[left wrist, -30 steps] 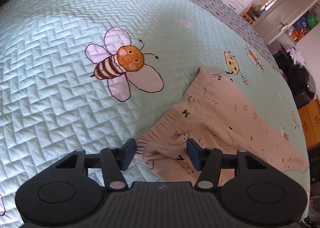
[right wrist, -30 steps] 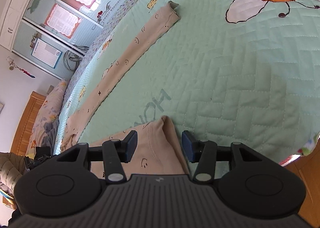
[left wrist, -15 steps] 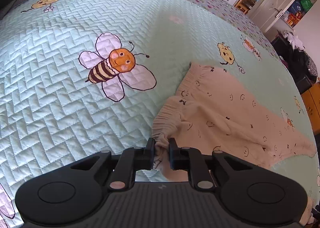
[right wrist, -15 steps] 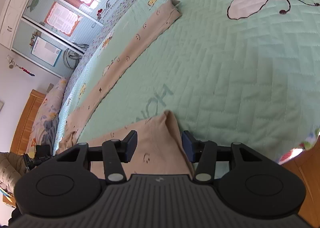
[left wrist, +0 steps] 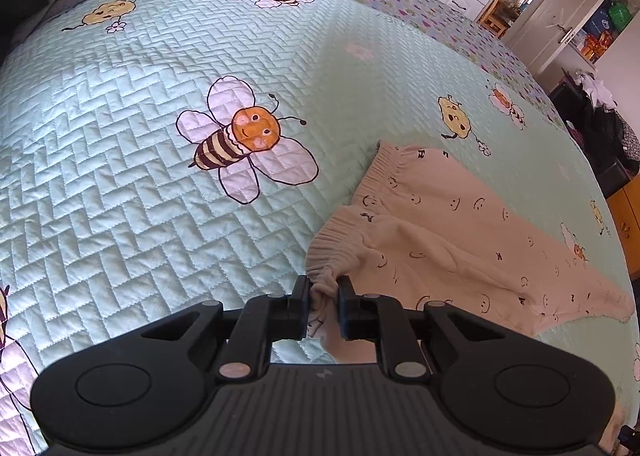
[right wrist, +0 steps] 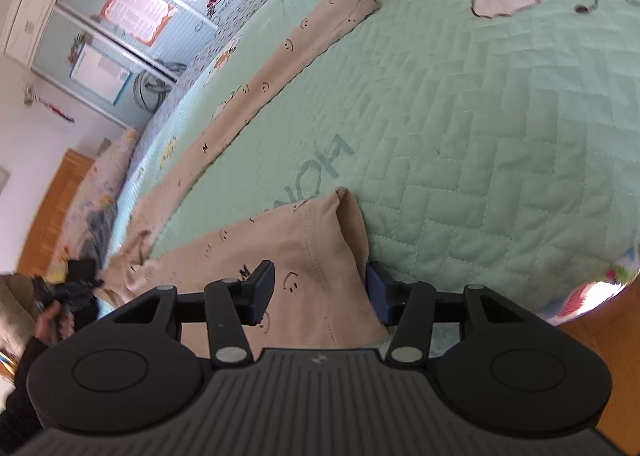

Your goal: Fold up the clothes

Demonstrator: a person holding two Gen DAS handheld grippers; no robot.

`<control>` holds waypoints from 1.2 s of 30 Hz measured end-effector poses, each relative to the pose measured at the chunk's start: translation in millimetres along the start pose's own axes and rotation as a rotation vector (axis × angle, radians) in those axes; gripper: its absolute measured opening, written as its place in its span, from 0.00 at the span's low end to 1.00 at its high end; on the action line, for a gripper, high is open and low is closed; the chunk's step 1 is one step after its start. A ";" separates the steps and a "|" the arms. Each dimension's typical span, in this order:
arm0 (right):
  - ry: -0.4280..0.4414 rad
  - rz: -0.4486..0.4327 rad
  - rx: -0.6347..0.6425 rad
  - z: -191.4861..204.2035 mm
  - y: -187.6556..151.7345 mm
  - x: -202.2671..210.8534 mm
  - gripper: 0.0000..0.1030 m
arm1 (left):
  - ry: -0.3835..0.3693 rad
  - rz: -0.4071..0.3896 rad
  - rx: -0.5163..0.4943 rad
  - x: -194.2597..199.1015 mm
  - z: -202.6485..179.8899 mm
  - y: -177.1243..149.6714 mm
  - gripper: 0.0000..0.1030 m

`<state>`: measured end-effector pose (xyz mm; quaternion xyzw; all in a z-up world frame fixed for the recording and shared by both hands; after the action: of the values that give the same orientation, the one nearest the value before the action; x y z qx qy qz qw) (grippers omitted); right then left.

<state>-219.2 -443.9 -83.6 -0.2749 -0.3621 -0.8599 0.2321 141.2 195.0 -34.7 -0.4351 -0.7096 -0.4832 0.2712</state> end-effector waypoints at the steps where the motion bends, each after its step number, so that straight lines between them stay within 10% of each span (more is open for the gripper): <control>1: -0.023 0.005 0.031 1.2 -0.7 -1.5 0.21 | 0.002 0.000 0.001 0.6 0.1 -0.8 0.15; 5: -0.054 0.011 0.095 4.0 -2.2 -3.9 0.09 | 0.008 -0.001 0.004 8.1 4.0 -5.2 0.15; 24: -0.073 -0.031 0.109 3.4 25.2 34.1 0.08 | -0.037 -0.005 0.055 19.8 20.8 -22.8 0.14; 36: -0.070 -0.042 0.057 -0.4 21.2 27.9 0.12 | 0.019 0.008 0.040 -10.3 15.5 -3.7 0.48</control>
<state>-227.4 -463.2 -55.5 -0.2902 -0.4002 -0.8438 0.2089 143.3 205.0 -50.7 -0.4278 -0.7148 -0.4720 0.2884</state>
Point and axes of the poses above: each gripper's, at about its wrist camera, not at the fingertips, and x roughly against the way its jaws point, z to its left, y to its top, the point moved 8 cm from there along -x, roughly the way its jaws point, and after that the axes turned 5 degrees about x, right-handed, at the moved point
